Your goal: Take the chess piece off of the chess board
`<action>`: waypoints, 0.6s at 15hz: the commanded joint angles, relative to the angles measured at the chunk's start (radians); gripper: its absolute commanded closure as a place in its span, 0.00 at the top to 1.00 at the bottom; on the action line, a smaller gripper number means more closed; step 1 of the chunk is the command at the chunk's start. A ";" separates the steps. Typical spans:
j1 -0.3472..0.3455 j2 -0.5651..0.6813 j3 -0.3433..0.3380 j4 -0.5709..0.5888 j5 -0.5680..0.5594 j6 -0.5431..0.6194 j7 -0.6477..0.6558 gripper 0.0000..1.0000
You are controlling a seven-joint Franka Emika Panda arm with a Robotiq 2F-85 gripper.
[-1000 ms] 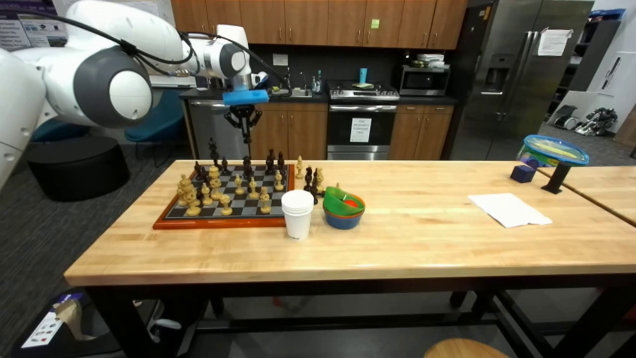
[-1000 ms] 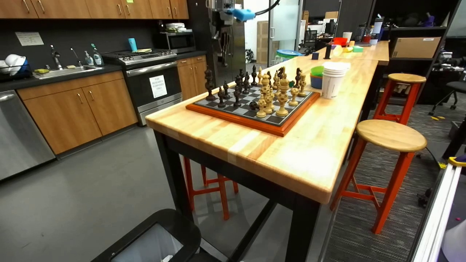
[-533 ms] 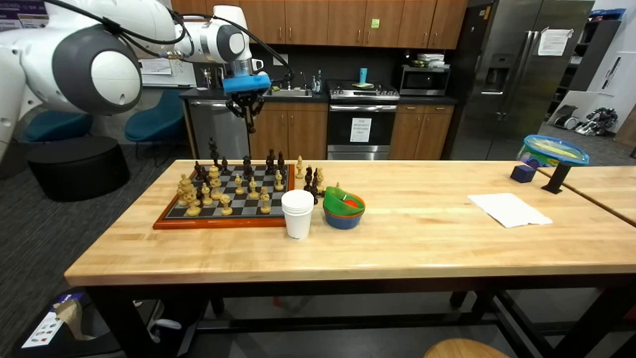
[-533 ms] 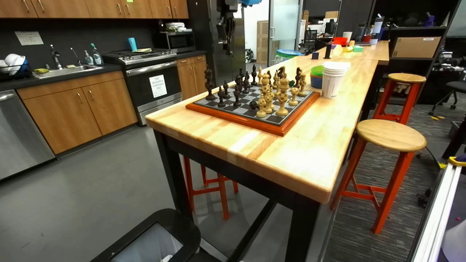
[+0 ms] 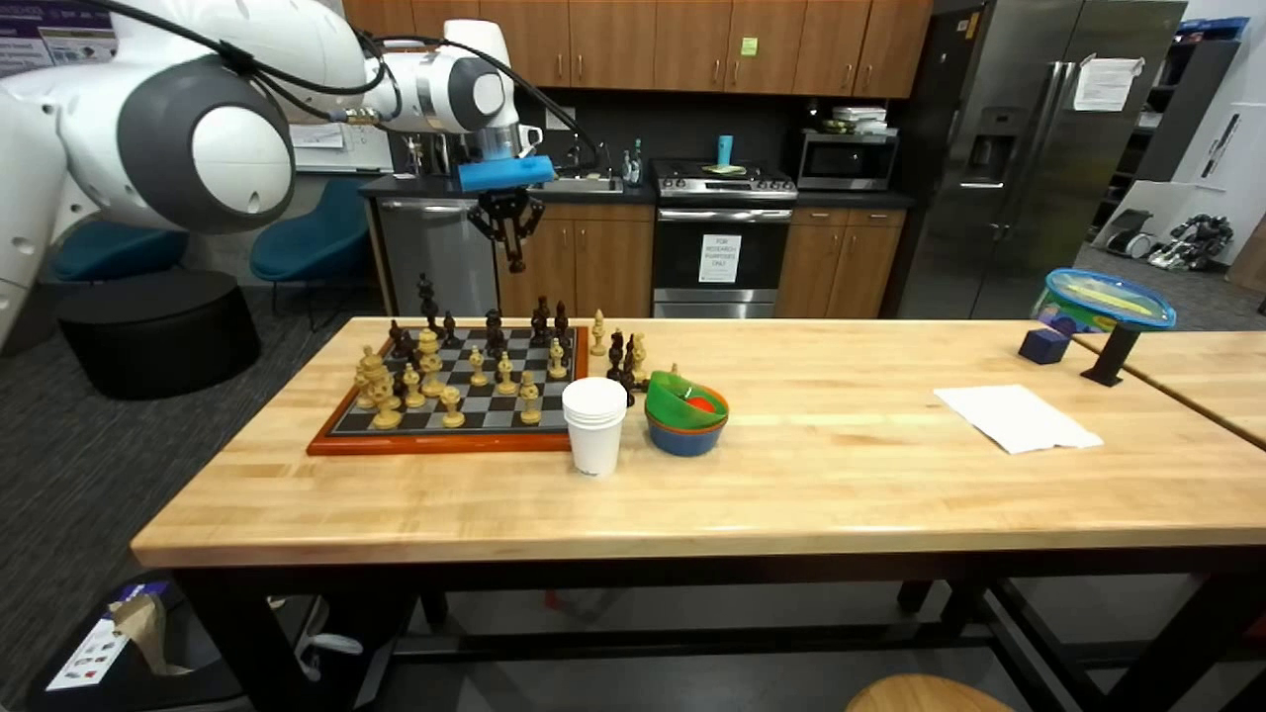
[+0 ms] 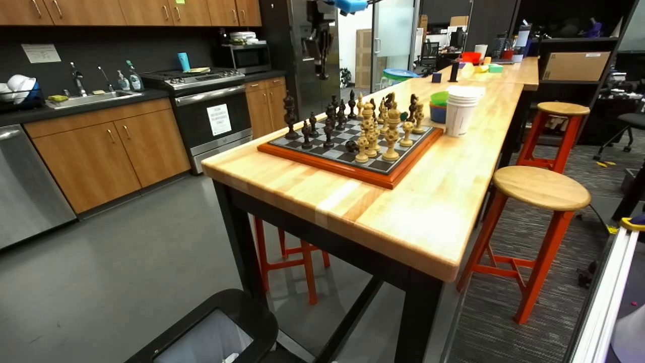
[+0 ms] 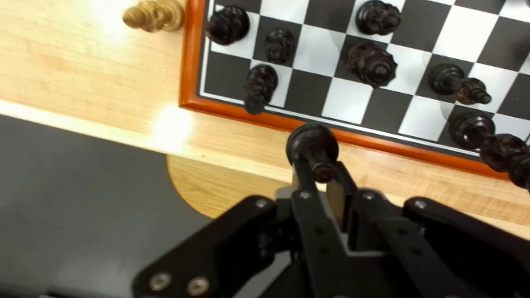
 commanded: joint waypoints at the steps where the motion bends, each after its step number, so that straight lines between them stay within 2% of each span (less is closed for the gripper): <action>1: -0.061 0.029 -0.031 0.056 0.020 -0.027 0.034 0.04; 5: -0.145 0.073 -0.051 0.103 0.053 -0.030 0.067 0.04; 8: -0.203 0.129 -0.048 0.181 0.075 -0.042 0.084 0.04; 9: -0.183 0.075 -0.048 0.084 0.062 -0.005 0.059 0.15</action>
